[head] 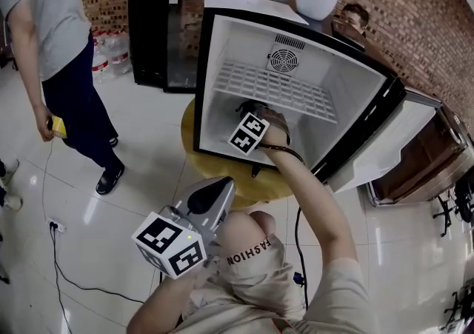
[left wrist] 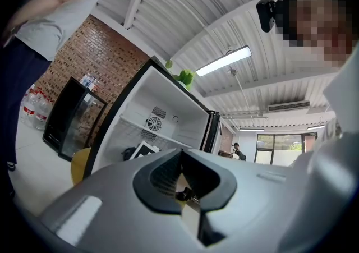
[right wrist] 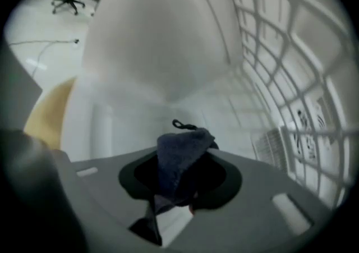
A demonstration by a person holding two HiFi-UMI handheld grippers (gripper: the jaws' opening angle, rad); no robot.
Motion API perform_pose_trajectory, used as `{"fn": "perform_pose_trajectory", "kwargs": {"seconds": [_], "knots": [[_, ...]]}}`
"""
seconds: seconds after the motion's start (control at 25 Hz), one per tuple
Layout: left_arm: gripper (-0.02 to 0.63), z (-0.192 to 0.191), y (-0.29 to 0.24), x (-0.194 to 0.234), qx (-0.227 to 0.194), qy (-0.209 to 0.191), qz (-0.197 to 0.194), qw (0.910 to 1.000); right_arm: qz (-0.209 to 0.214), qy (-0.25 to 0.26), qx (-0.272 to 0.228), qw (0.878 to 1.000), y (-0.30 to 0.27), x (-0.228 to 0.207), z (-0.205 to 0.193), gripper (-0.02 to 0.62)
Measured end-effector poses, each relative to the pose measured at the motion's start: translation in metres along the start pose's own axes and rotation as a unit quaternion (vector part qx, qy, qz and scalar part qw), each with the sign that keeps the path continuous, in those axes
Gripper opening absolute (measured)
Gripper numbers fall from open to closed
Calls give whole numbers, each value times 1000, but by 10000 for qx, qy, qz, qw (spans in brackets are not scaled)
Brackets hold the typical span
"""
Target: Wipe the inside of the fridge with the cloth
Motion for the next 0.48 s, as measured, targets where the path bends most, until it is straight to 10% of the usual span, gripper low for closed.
{"fn": "perform_pose_trajectory", "kwargs": {"seconds": [0.16, 0.48], "knots": [[0, 0, 0, 1, 9, -30, 7, 10000, 1020, -432, -859, 9901, 6, 45, 61, 126], [0, 0, 1, 4, -29, -20, 61, 10000, 1282, -784, 108, 9886, -11, 31, 15, 121]]}}
Point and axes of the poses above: the fingertips, and each gripper's own axes: y backward along the fingers, x to its left, z out of its top, the point moved 7 cm from there along y, backward along the fingers, and after that the axes turned 15 degrees about -y, right-handed, at the moved point
